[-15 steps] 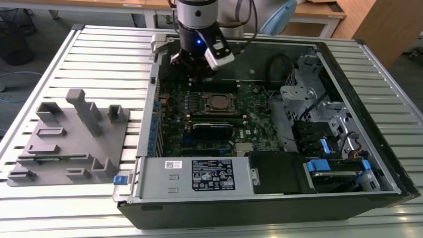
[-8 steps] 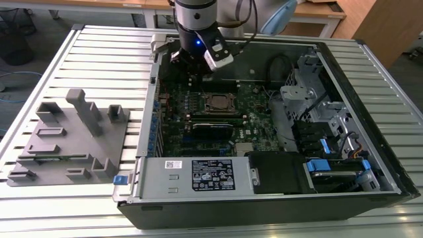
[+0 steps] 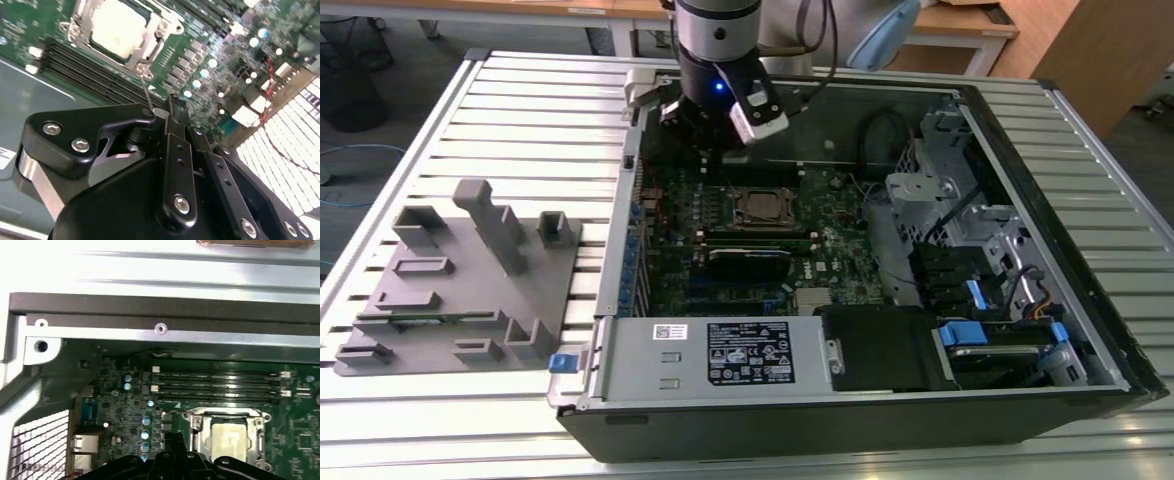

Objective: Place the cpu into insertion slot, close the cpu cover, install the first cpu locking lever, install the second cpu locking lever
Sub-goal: 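Install the first cpu locking lever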

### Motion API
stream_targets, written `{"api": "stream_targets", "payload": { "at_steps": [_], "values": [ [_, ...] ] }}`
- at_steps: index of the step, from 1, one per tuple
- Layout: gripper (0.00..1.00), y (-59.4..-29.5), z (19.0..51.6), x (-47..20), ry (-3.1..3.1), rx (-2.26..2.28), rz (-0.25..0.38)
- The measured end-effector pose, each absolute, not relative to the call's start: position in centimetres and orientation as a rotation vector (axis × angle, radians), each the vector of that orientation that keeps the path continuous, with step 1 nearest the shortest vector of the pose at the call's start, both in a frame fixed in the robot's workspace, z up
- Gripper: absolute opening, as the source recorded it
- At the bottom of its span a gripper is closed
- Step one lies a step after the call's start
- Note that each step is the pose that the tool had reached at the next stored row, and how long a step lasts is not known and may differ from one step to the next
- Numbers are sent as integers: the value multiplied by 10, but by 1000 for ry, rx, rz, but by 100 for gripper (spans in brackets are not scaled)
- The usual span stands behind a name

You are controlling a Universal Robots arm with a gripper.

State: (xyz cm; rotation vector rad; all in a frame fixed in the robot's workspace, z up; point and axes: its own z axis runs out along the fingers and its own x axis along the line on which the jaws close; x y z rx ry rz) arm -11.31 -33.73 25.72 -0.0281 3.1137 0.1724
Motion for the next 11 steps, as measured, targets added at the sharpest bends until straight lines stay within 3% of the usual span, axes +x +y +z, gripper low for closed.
{"api": "stream_targets", "payload": {
  "at_steps": [11],
  "values": [
    [10, -337, 257, -114, 3113, -27, 210]
  ]
}}
